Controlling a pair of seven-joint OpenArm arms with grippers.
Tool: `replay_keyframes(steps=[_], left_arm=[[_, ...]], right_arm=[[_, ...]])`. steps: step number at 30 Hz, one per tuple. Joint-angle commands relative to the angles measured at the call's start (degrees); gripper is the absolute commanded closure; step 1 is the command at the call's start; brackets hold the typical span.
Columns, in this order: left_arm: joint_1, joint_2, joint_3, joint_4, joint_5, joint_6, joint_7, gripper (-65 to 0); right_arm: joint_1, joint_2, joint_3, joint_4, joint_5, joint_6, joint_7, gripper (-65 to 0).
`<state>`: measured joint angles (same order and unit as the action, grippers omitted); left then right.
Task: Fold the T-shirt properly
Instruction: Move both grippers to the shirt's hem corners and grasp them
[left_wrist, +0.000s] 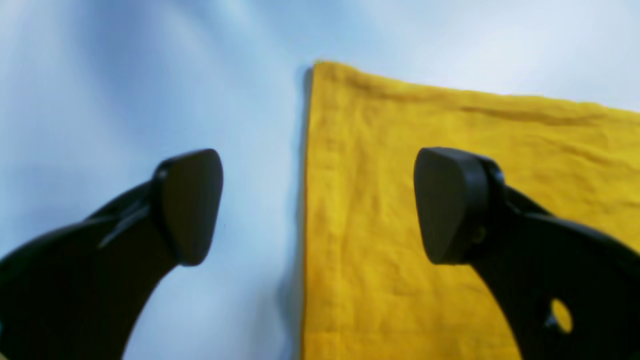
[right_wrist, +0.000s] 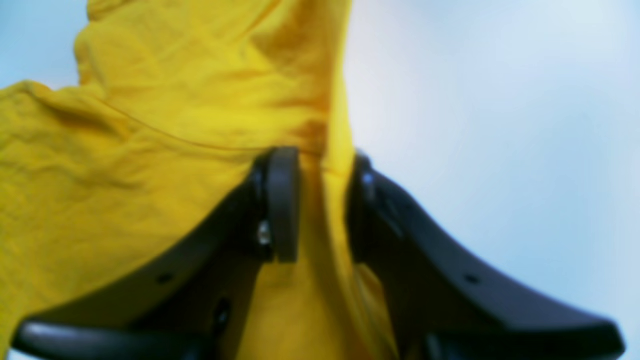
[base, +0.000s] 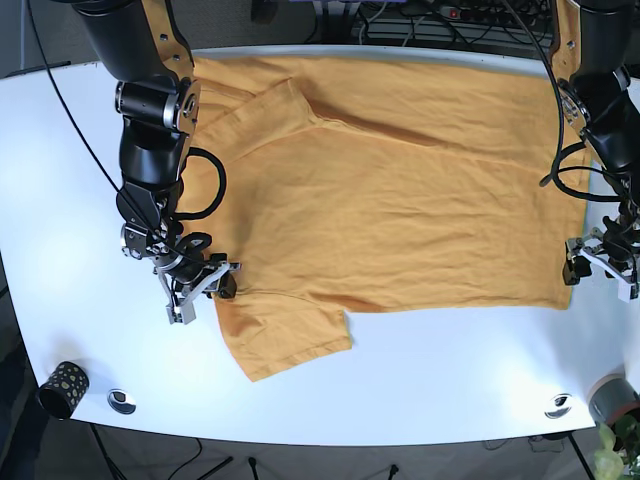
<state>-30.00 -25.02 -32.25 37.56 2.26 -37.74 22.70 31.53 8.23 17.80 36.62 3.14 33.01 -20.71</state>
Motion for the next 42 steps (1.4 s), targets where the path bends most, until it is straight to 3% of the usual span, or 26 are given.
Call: replay_keyframes(steps=[1, 12, 30, 39, 42], left_arm=[[-3.72, -1.05, 2.49, -1.21, -1.08, 0.33, -1.38, -57.9], [-10.22, -1.14, 8.91, -10.88, -1.25, 7.71, -4.54, -57.9], [-8.29, -0.79, 8.91, -13.61, -1.51, 8.07, -4.63, -57.9], [-5.30, 1.15, 8.73, -13.69, -1.60, 8.07, -8.41, -57.8], [-5.39, 2.11, 8.73, -13.34, -1.60, 8.07, -8.41, -53.6]], right_arm=[[1.92, 0.25, -0.09, 0.87, 0.86, 0.52, 1.41, -6.2], [1.83, 0.25, -0.09, 0.87, 0.86, 0.52, 1.41, 0.0], [1.75, 0.25, -0.09, 0.96, 1.22, 0.79, 1.41, 0.0], [1.66, 0.25, -0.09, 0.96, 1.22, 0.88, 1.41, 0.0], [1.66, 0.25, -0.09, 0.96, 1.04, 0.88, 1.41, 0.0]])
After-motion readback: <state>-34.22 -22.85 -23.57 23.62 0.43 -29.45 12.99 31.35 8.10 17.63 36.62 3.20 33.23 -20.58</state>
